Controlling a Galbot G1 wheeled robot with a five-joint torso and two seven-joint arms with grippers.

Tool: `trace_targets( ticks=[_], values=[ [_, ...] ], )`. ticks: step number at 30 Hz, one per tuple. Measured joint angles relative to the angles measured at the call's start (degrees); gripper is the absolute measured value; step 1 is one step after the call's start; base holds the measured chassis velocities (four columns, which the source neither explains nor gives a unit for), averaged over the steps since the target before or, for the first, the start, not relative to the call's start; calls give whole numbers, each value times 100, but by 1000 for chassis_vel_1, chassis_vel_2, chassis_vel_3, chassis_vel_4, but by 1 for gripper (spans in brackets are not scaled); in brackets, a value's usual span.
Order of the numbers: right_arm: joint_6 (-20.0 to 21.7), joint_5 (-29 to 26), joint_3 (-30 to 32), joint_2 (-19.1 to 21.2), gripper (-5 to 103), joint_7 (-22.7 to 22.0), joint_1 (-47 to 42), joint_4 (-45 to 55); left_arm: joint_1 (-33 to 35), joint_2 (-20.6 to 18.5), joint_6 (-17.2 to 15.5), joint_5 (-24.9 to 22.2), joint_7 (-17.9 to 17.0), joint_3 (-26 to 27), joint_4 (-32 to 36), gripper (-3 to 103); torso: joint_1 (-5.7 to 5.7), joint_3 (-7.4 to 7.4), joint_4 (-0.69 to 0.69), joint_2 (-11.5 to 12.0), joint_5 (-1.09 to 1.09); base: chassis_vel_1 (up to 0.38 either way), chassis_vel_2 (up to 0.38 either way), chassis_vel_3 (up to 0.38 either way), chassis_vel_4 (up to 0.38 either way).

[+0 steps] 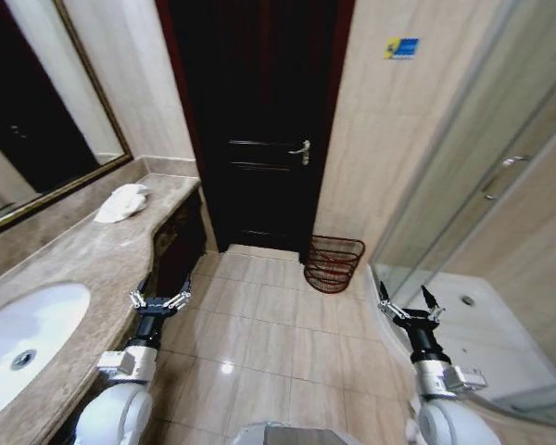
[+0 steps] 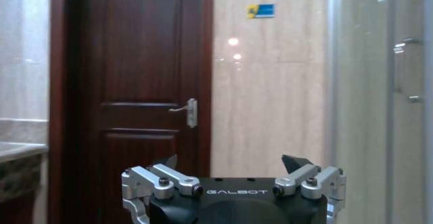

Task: Discard the used towel into the hamper.

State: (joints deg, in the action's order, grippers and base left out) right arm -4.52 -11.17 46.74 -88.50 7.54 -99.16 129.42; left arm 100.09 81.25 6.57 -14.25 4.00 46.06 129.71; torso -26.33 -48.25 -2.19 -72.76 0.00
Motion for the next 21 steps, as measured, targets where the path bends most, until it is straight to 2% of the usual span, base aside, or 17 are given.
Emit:
trace_targets(
  ticks=[9, 13, 21],
  values=[
    [-52, -9, 8, -12, 100, 31, -37, -3, 27, 14, 167, 106, -3, 5, -131, 100, 1, 1, 0, -1, 0, -31, 139, 137, -26],
    [-110, 13, -22, -33, 100, 24, -76, -48, 62, -8, 374, 52, -33, 8, -190, 100, 1, 0, 1, -1, 0, -151, 128, 131, -133],
    [-141, 57, -61, -79, 100, -5, -34, -123, 49, -39, 343, -112, -87, 6, -195, 100, -1, 1, 1, -1, -3, -177, 175, 180, -169]
  ],
)
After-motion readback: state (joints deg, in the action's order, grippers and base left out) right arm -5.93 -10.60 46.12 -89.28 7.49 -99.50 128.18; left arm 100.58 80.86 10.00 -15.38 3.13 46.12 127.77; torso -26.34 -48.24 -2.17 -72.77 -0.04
